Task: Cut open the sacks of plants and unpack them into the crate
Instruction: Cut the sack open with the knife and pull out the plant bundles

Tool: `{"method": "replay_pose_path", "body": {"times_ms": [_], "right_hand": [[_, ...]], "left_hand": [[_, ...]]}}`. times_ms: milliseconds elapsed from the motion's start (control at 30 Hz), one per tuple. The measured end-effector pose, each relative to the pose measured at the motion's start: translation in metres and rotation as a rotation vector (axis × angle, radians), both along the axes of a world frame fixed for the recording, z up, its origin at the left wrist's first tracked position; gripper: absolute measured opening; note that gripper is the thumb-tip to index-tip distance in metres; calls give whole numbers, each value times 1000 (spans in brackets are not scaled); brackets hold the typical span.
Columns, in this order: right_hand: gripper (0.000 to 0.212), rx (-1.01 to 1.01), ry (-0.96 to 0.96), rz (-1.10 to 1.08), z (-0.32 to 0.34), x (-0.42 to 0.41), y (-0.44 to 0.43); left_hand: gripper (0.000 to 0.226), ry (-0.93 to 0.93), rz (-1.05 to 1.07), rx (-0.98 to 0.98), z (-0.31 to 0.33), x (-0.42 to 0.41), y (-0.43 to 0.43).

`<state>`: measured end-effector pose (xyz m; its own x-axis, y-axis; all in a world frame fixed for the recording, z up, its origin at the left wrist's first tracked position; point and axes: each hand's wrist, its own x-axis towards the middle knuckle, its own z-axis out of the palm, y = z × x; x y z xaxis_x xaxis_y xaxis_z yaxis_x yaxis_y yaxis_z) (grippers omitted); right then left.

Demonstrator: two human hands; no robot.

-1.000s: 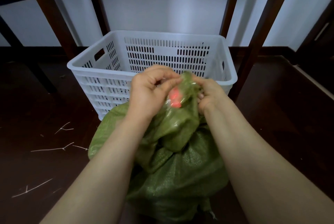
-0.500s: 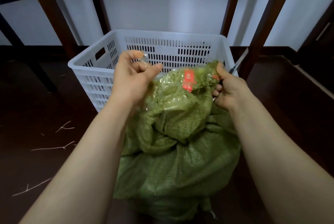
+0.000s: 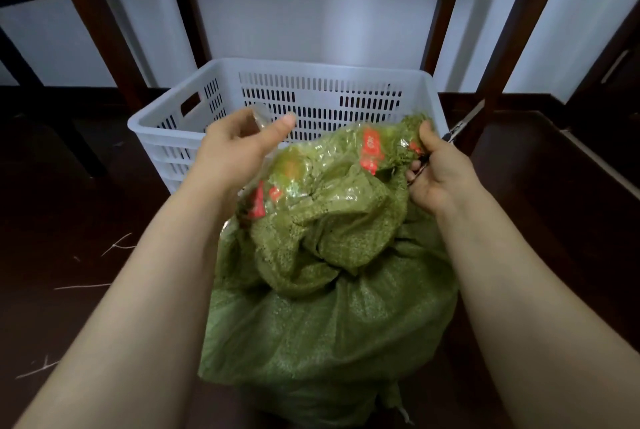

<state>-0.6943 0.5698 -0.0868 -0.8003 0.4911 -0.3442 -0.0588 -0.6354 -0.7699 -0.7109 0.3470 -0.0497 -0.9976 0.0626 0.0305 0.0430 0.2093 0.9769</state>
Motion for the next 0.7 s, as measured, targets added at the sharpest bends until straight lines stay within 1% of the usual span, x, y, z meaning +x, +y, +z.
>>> {"method": "replay_pose_path", "body": {"times_ms": [67, 100, 133, 167, 233, 267, 300, 333, 367, 400, 433, 467, 500, 533, 567, 600, 633, 700], "right_hand": [[16, 6, -18, -19, -1, 2, 2], [15, 7, -21, -20, -2, 2, 3], [15, 10, -18, -17, -2, 2, 3], [15, 20, -3, -3, -2, 2, 1], [15, 56, 46, 58, 1, 2, -4], [16, 81, 74, 104, 4, 3, -8], [16, 106, 103, 153, 7, 3, -13], [16, 128, 128, 194, 11, 4, -18], [16, 146, 150, 226, 14, 5, -22], [15, 164, 169, 249, 17, 7, -27], [16, 186, 187, 262, 19, 7, -30], [19, 211, 196, 267, 21, 8, -33], [29, 253, 182, 260, 23, 9, -35], [45, 324, 134, 233, 25, 10, -37], [57, 410, 65, 197, 28, 12, -38], [58, 485, 11, 168, 30, 14, -40], [50, 527, -15, 171, 31, 15, -40], [31, 540, -15, 248, 36, 18, -45]], "left_hand": [[65, 1, -22, 90, 8, 2, 0], [58, 8, -35, 103, 13, 5, 0], [52, 20, -39, 73, 17, 8, 2], [49, 65, -13, -15, 19, 9, 4], [42, 272, 69, -352, 24, 13, 10], [37, 360, 84, -487, 28, 16, 15], [33, 380, 45, -533, 31, 19, 20], [30, 317, -44, -514, 36, 24, 24], [35, 240, -139, -508, 36, 25, 27], [41, 182, -222, -550, 36, 31, 33], [36, 167, -258, -626, 31, 31, 35], [22, 193, -237, -678, 28, 32, 37], [11, 238, -173, -709, 24, 31, 38], [7, 282, -98, -697, 22, 28, 38], [8, 323, -31, -675, 19, 27, 38], [14, 354, 4, -658, 18, 26, 38], [20, 389, 11, -639, 17, 26, 38], [27, 428, -71, -619, 14, 28, 40]]}}
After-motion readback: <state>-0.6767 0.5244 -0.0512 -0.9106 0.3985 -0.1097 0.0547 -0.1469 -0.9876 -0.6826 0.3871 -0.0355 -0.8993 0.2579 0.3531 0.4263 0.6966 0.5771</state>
